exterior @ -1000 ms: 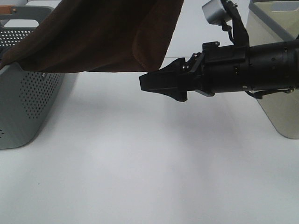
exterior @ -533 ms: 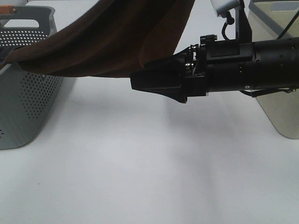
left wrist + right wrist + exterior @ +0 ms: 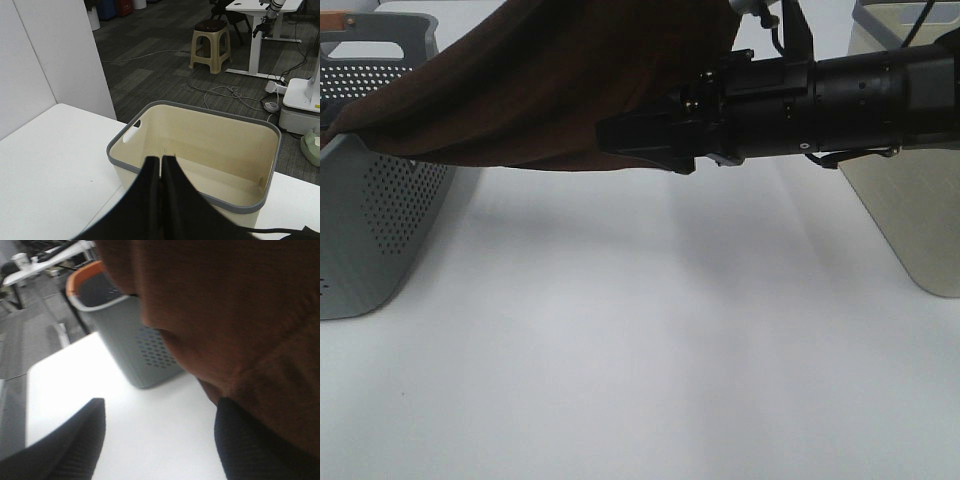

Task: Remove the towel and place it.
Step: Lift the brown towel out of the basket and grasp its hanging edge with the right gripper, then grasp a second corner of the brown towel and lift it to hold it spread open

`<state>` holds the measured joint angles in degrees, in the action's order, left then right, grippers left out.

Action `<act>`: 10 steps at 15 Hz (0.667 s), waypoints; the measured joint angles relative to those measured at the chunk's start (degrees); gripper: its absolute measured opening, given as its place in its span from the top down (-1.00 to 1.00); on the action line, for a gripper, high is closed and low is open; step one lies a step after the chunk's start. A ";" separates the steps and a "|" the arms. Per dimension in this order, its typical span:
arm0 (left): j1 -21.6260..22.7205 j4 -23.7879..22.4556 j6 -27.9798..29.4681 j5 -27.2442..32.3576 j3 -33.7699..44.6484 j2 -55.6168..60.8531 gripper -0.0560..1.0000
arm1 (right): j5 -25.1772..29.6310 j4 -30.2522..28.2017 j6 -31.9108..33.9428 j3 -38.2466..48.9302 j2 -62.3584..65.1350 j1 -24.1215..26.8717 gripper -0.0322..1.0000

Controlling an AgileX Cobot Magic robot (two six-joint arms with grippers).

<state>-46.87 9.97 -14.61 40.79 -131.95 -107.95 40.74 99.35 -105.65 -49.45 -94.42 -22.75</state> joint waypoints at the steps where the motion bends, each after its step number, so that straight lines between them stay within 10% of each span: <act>1: 0.00 0.00 0.00 0.00 0.00 0.00 0.89 | -6.70 0.06 3.84 0.00 0.00 0.00 -0.24; 4: 0.00 -0.97 0.06 0.06 0.00 0.00 0.89 | -17.82 -1.83 12.83 0.06 1.38 0.00 -0.27; 10: 0.00 -2.29 0.17 0.06 0.00 0.00 0.89 | -21.20 -3.55 16.67 0.06 5.84 0.00 -0.40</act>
<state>-46.87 7.68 -14.44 40.85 -131.95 -107.95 19.54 95.80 -88.98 -49.39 -88.58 -22.75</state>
